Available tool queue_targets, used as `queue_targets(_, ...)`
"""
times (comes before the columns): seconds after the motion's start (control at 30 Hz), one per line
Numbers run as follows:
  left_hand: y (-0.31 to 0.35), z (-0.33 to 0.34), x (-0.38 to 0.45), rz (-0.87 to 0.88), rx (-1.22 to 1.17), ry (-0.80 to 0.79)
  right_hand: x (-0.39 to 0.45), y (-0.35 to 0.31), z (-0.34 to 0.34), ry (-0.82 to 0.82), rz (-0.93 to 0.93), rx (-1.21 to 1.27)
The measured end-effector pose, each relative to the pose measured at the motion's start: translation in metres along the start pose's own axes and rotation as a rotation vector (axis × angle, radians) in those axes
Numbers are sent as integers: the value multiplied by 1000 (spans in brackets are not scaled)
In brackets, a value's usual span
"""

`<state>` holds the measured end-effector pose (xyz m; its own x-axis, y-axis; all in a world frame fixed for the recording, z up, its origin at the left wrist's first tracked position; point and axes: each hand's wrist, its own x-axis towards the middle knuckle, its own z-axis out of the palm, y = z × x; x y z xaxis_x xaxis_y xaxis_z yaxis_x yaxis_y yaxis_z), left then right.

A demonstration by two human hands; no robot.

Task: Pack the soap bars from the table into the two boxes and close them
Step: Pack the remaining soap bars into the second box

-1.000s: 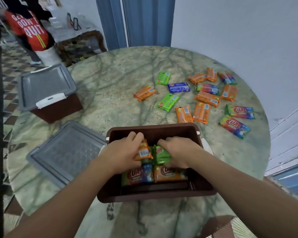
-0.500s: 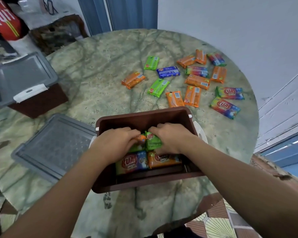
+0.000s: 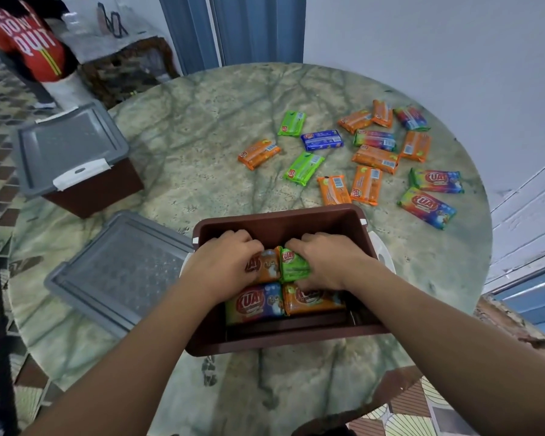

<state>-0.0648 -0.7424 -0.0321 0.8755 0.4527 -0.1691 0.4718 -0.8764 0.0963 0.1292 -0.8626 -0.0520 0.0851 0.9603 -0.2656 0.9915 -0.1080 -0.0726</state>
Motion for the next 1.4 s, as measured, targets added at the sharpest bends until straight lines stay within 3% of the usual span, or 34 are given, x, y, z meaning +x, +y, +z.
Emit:
queue_targets(0.13, 3, 0, -1, 11, 152, -67, -1, -1, -2, -4, -6, 4)
queue_targets(0.33, 5, -2, 2, 13, 118, -89, -3, -3, -2, 14, 8, 63)
queue_targets(0.63, -1, -7, -3, -88, -193, 44, -4, -3, 2, 21, -36, 55)
queue_targets(0.93, -1, -7, -2, -6, -39, -63, -1, 1, -4, -30, -23, 154)
queue_targets(1.17, -4, -4, 0, 21, -7, -72, -3, 3, -10, 78, -49, 272)
queue_targets(1.4, -4, -3, 1, 42, 34, -95, -2, 2, -14, 93, 15, 224)
